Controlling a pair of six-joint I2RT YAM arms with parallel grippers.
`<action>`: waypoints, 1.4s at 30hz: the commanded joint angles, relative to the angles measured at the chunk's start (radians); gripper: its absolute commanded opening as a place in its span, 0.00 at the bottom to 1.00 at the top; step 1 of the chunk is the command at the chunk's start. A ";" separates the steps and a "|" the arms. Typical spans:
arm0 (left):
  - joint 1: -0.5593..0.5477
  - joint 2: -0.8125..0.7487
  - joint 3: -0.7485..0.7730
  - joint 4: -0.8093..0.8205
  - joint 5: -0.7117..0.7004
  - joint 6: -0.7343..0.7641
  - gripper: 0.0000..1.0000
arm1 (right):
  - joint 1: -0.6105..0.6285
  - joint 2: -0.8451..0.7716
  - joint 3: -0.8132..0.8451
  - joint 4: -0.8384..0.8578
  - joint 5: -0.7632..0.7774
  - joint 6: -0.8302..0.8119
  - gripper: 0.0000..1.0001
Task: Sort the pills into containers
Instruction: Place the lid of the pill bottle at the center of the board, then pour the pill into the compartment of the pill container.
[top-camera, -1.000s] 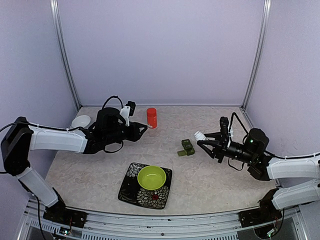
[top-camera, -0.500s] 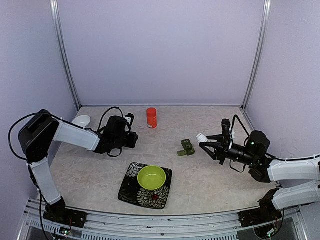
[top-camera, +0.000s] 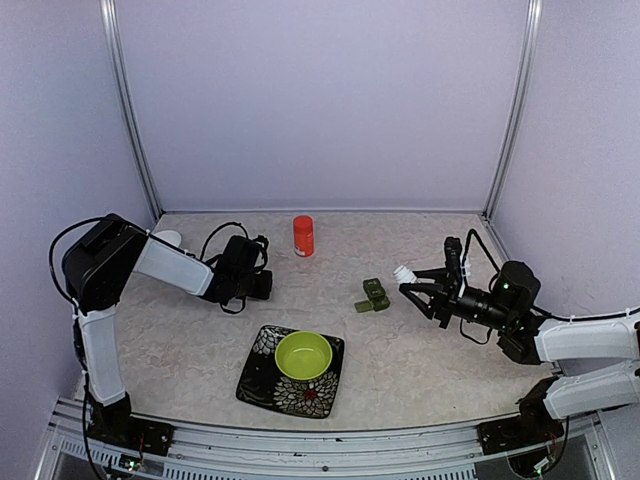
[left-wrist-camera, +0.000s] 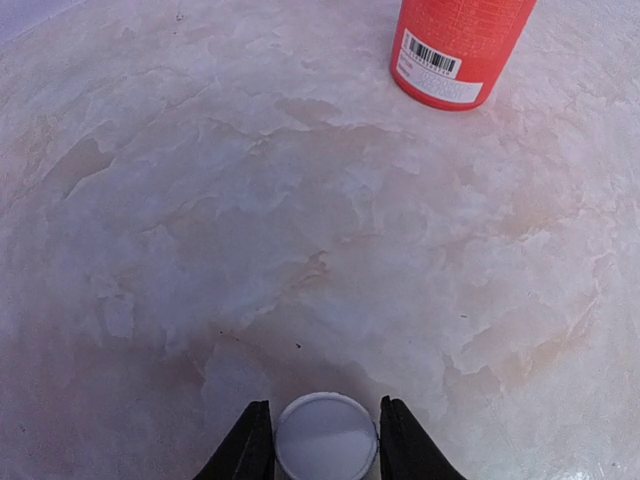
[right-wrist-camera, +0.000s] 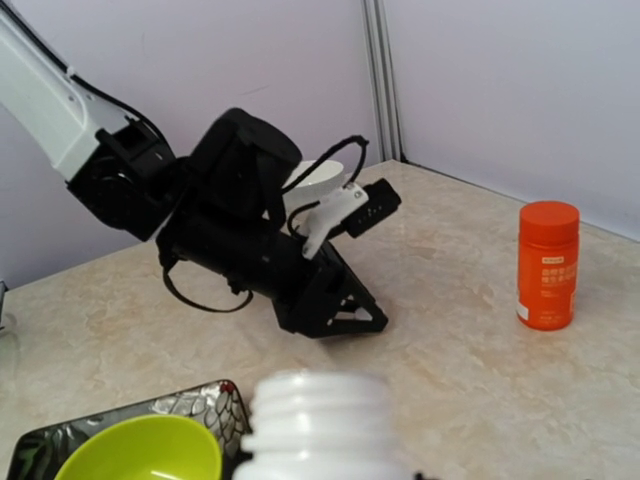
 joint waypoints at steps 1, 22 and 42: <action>0.015 0.035 0.043 -0.026 0.002 0.001 0.39 | -0.014 0.007 -0.012 0.035 -0.014 0.011 0.00; -0.025 -0.210 -0.037 -0.013 0.038 -0.032 0.98 | -0.044 0.117 -0.013 0.078 0.029 0.029 0.00; -0.170 -0.300 -0.061 -0.012 0.024 -0.034 0.99 | -0.076 0.371 0.119 -0.063 0.105 0.054 0.00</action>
